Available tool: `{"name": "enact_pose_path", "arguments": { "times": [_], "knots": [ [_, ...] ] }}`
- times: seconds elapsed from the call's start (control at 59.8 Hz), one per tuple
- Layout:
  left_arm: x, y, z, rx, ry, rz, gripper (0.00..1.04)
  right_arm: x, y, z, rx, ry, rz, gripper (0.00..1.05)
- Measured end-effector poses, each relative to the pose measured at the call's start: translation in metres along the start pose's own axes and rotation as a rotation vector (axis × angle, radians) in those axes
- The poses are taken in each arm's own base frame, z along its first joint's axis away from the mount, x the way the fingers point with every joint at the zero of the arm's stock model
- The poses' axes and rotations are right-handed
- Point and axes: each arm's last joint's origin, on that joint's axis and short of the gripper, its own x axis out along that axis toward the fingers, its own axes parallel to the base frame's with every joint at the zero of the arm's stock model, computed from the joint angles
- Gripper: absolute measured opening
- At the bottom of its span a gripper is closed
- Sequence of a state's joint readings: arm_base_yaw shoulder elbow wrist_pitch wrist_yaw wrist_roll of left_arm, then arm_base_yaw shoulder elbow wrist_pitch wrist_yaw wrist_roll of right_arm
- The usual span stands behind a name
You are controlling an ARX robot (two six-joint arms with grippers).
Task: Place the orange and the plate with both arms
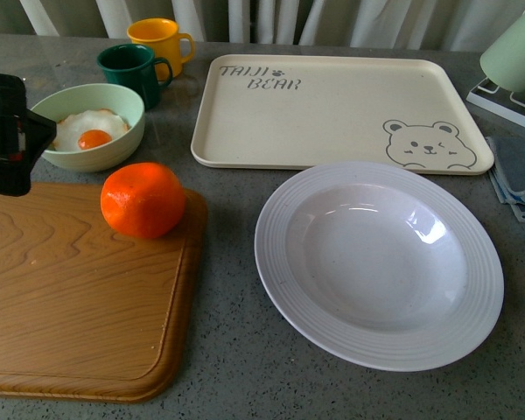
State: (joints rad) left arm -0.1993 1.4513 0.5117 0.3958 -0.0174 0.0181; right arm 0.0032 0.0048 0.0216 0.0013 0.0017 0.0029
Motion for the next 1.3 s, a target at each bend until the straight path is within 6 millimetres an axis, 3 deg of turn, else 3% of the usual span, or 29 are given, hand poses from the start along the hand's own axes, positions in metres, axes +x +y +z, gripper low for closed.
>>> {"name": "enact_pose_path", "arguments": {
  "times": [0.569, 1.304],
  "knots": [
    [0.035, -0.022, -0.008, 0.067, 0.074, -0.117, 0.96, 0.0, 0.0, 0.0, 0.0, 0.0, 0.0, 0.96],
    [0.05, -0.04, -0.021, 0.096, 0.152, -0.251, 0.96, 0.0, 0.0, 0.0, 0.0, 0.0, 0.0, 0.96]
  ]
}}
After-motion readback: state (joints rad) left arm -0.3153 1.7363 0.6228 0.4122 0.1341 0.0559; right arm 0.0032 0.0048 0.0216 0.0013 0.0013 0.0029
